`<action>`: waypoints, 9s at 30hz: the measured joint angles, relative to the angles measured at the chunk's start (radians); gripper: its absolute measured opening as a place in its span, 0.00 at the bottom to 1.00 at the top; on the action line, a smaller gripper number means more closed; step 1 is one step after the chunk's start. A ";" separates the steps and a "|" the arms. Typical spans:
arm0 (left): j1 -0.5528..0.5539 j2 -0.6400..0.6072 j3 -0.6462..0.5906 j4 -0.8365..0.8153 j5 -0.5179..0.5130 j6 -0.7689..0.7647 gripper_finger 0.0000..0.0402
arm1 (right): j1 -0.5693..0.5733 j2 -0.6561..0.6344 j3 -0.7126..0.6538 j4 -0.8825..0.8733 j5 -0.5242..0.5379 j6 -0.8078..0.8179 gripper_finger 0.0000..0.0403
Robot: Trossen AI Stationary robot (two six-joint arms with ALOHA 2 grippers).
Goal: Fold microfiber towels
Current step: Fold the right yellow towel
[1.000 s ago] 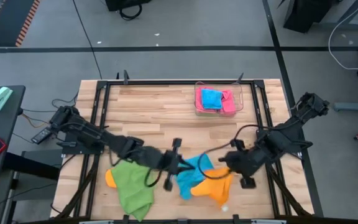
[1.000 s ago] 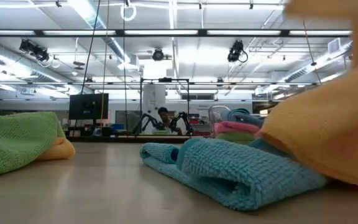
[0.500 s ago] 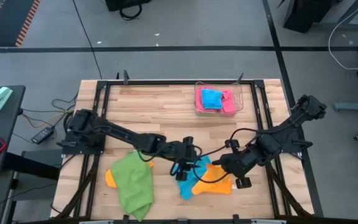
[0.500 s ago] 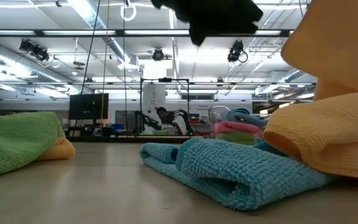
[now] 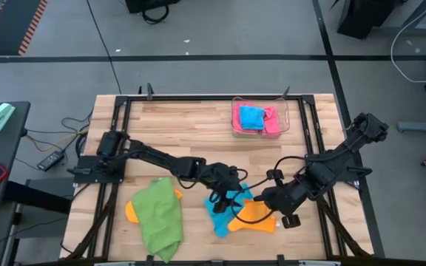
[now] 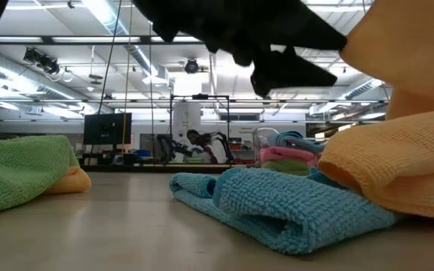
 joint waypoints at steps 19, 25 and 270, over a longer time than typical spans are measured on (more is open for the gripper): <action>-0.016 0.087 -0.001 0.261 0.186 -0.031 0.55 | -0.015 0.000 0.000 0.009 0.030 -0.023 0.02; -0.004 0.087 -0.001 0.250 0.172 -0.045 0.41 | -0.015 0.000 0.000 0.009 0.031 -0.017 0.02; -0.153 0.119 0.223 -0.630 -0.535 -0.245 0.32 | 0.097 -0.002 -0.817 0.941 0.504 -0.025 0.48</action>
